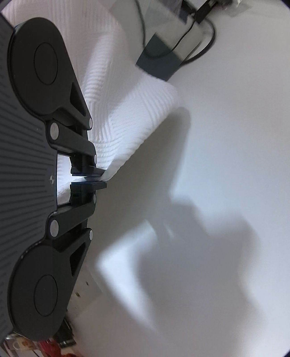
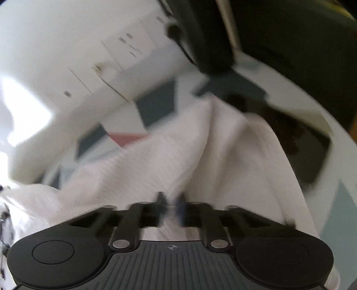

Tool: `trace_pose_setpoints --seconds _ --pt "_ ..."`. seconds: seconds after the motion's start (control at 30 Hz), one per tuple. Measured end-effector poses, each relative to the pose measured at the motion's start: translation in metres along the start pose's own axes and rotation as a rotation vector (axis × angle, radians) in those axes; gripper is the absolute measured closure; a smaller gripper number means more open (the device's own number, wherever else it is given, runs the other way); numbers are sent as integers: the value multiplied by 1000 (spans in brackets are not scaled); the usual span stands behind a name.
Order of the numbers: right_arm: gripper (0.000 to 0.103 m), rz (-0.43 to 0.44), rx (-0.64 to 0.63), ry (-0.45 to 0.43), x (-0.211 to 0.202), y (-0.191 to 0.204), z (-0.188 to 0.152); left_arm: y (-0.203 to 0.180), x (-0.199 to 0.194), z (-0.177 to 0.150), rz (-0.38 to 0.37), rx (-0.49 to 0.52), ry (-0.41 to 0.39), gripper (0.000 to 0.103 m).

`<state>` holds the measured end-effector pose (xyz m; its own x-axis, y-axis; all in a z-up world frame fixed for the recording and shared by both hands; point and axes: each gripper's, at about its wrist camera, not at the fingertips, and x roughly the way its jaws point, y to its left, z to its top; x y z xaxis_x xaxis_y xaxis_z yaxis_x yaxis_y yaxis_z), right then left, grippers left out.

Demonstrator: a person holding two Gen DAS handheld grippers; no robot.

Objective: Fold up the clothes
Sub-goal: 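Pinch the top's fabric with the left gripper while the right gripper pinches too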

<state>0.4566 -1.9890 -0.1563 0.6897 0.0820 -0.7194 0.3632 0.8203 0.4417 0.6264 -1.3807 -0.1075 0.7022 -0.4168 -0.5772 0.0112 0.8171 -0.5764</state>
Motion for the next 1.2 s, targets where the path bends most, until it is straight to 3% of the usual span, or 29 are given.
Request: trace_pose_setpoints --seconds 0.17,0.4,0.7,1.0,1.2 --pt "95 23 -118 -182 3 38 53 6 -1 21 18 -7 -45 99" --pt "96 -14 -190 -209 65 62 94 15 35 25 75 11 -60 99" --pt "96 -108 -227 -178 134 52 97 16 81 12 133 60 -37 99" --pt "96 -143 -208 -255 150 49 100 7 97 10 149 70 -62 99" --pt "96 -187 -207 -242 171 42 97 9 113 0 180 67 -56 99"
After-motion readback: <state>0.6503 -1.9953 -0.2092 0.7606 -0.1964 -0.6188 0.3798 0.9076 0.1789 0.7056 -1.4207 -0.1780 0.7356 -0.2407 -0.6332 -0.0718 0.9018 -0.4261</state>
